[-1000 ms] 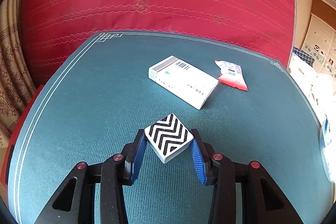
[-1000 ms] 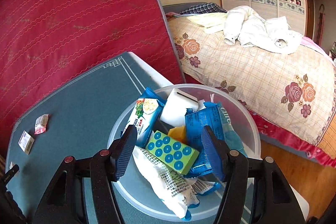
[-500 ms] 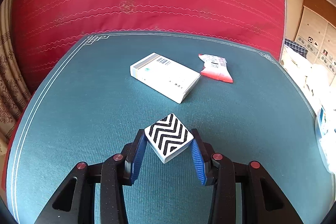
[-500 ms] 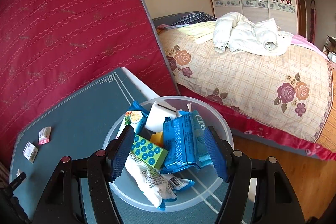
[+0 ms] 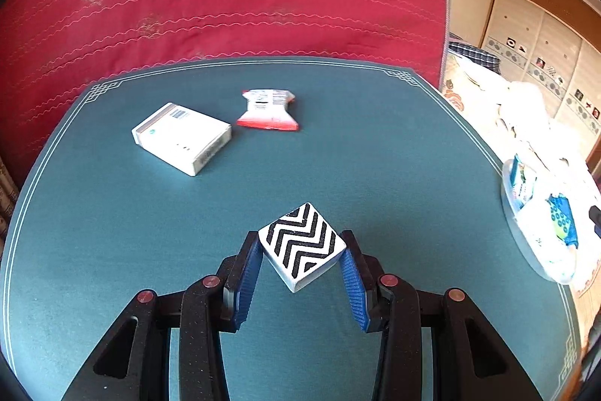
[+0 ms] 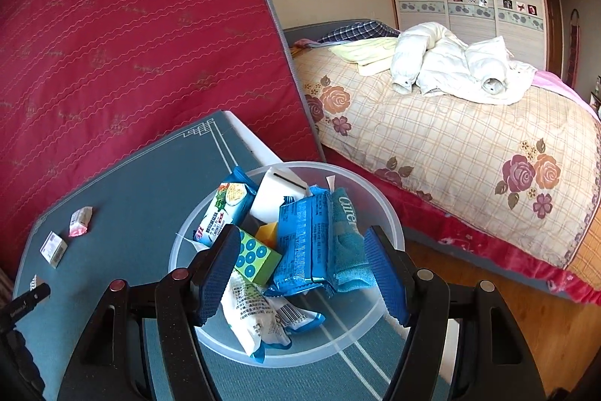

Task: Organize objects
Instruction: 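Carry the zigzag cube to the bowl and release it with the left gripper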

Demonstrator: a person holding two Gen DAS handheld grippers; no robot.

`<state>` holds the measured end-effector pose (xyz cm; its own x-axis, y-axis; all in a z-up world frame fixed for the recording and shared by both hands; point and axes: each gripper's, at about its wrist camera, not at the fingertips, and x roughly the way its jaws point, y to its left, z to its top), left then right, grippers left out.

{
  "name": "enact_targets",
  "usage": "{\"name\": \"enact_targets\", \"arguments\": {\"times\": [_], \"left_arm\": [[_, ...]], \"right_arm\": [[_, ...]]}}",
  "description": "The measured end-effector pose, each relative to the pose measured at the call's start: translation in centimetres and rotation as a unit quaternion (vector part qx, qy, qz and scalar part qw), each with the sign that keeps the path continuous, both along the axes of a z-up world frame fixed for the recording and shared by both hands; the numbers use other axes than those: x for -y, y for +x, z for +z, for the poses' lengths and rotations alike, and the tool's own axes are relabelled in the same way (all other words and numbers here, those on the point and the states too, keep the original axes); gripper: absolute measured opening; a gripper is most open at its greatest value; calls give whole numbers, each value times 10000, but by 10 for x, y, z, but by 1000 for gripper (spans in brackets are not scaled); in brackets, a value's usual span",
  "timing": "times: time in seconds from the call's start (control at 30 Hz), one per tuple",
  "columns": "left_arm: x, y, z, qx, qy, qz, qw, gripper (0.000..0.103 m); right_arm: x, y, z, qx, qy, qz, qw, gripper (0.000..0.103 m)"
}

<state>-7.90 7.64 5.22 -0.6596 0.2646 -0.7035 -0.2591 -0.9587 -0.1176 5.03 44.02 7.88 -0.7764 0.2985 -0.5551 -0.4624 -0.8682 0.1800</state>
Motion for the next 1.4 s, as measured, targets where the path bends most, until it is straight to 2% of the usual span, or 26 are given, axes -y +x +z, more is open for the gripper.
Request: {"name": "enact_targets", "arguments": {"times": [0.3, 0.6, 0.8, 1.0, 1.03, 1.07, 1.1, 1.13, 1.27, 1.4], "left_arm": [[-94, 13, 6, 183, 137, -1042, 9943, 44], [-186, 33, 16, 30, -53, -1956, 9807, 44], [-229, 40, 9, 63, -168, -2346, 9719, 44], [-253, 41, 4, 34, -235, -2564, 9663, 46], [-255, 40, 4, 48, -233, -2571, 9661, 58], [-254, 39, 4, 45, -222, -2528, 9673, 82], [-252, 38, 5, -14, -160, -2448, 9694, 90], [-247, 39, 7, -107, -67, -2367, 9715, 94], [-230, 37, 12, -117, 79, -2280, 9736, 94], [-219, 35, 13, -211, -17, -2051, 9785, 94]], "right_arm": [[-6, -6, 3, -257, -86, 368, 9990, 70], [-21, -8, 8, -570, -287, 405, 9971, 70], [-37, -5, 9, -633, -458, 315, 9964, 70], [-48, -4, 8, -655, -570, 217, 9960, 70], [-49, -5, 8, -648, -572, 222, 9960, 70], [-48, -6, 8, -640, -567, 230, 9961, 70], [-48, -6, 8, -635, -560, 235, 9961, 70], [-48, -6, 8, -633, -558, 239, 9961, 70], [-47, -6, 7, -626, -563, 233, 9962, 70], [-44, -6, 7, -620, -548, 249, 9963, 70]]}}
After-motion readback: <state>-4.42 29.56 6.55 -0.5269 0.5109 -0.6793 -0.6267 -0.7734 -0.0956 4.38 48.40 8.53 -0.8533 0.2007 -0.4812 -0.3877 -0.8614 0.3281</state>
